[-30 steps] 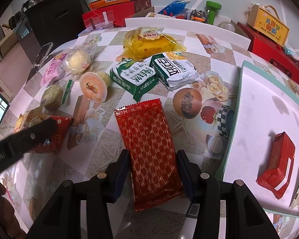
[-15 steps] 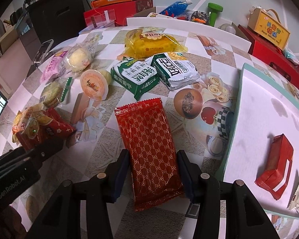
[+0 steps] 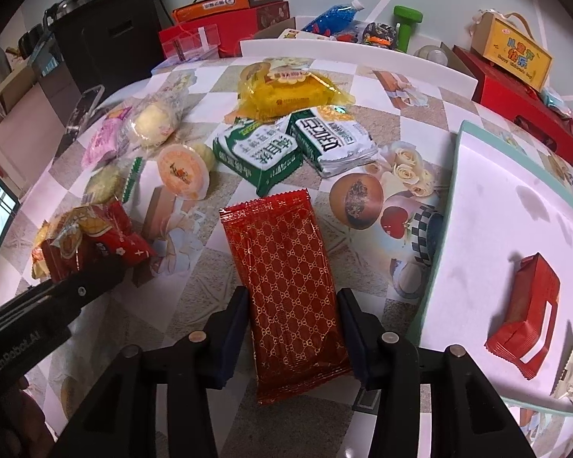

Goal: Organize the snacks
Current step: 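Carry the chip bag with the left tool while the right tool carries the red packet to the tray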

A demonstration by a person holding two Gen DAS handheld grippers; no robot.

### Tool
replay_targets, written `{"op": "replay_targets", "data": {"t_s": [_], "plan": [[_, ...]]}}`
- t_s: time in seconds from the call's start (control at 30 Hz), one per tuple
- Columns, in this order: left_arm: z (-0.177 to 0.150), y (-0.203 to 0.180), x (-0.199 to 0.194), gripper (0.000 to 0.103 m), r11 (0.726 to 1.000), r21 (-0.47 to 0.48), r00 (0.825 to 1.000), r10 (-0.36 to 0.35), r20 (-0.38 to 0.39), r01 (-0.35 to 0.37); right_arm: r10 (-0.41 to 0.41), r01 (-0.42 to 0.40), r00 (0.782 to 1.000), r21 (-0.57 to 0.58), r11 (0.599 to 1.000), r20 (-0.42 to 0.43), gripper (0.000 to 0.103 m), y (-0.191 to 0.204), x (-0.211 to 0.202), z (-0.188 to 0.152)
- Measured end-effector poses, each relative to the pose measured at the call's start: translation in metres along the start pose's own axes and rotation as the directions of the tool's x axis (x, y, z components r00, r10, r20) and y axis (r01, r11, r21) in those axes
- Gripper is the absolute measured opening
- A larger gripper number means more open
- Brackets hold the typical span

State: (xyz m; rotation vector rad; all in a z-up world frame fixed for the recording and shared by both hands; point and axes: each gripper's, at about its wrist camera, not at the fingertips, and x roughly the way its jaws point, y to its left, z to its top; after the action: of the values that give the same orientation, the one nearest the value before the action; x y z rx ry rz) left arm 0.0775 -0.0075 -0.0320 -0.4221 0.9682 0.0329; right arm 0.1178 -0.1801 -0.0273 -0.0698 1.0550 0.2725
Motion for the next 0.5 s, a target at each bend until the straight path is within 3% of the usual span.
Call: {"op": "replay_targets", "data": {"t_s": [0.5], "plan": [[0.012, -0.025, -0.025, 0.044, 0.998, 0.059, 0.996, -0.041, 0.079, 0.037, 0.026, -0.039, 0.990, 0.089, 0.995, 0.140, 0.049, -0.027, -0.045, 0.009]]}}
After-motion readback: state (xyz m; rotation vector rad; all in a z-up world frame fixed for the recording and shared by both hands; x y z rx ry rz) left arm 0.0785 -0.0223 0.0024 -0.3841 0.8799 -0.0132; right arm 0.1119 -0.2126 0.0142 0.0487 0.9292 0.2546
